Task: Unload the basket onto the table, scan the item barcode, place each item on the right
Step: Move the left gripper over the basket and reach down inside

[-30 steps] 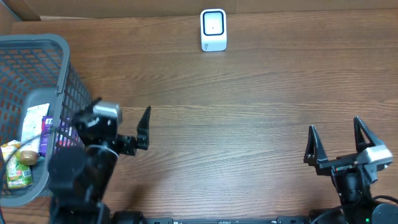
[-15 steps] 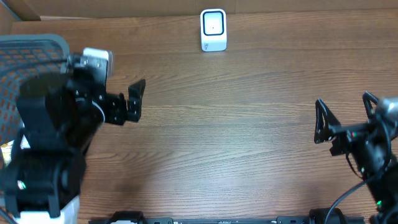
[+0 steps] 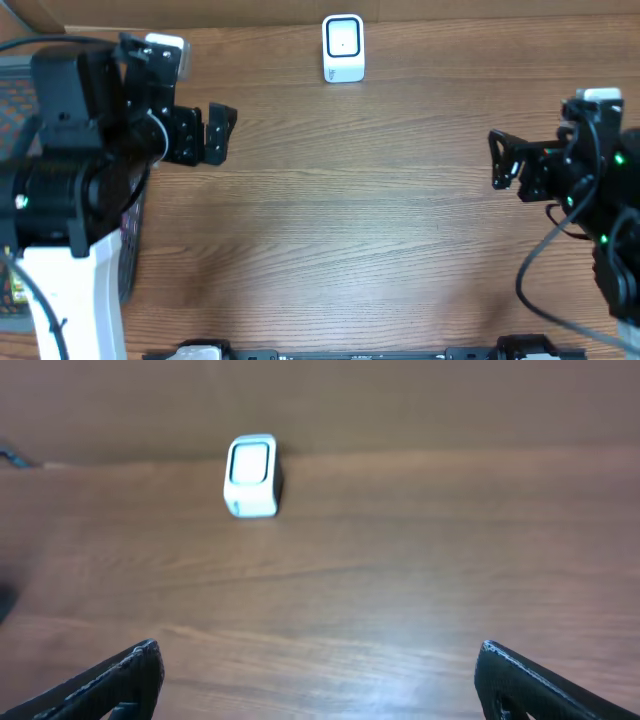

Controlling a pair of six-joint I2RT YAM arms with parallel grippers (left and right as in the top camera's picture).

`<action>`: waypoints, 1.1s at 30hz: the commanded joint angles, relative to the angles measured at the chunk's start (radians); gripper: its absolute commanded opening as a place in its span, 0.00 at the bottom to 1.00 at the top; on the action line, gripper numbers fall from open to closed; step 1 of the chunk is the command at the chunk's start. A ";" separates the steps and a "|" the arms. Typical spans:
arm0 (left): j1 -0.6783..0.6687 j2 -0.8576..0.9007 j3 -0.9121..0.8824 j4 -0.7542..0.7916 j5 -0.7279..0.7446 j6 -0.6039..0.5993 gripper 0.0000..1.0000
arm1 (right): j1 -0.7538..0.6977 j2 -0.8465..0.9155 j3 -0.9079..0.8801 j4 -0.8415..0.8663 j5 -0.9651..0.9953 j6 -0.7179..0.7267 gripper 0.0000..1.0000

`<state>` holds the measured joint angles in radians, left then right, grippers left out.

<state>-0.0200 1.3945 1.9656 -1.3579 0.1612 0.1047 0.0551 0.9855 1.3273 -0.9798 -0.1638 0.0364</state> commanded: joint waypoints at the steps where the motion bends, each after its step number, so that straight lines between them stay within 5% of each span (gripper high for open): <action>1: -0.004 0.039 0.023 0.005 -0.023 -0.014 1.00 | 0.006 0.038 0.025 -0.019 -0.095 0.019 1.00; 4: 0.054 0.040 0.031 0.005 -0.145 -0.229 1.00 | 0.006 0.070 0.025 -0.041 -0.133 0.019 1.00; 7: 0.171 0.037 0.045 -0.008 -0.145 -0.314 1.00 | 0.006 0.097 0.025 -0.058 -0.135 0.019 1.00; 20: 0.796 0.091 0.044 -0.170 -0.143 -0.417 1.00 | 0.006 0.148 0.025 -0.064 -0.134 0.019 1.00; 33: 0.866 0.120 -0.316 0.014 -0.173 -0.485 0.97 | 0.006 0.150 0.025 -0.074 -0.134 0.019 1.00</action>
<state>0.8402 1.5078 1.7397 -1.3788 0.0090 -0.3424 0.0551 1.1355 1.3277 -1.0504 -0.2890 0.0525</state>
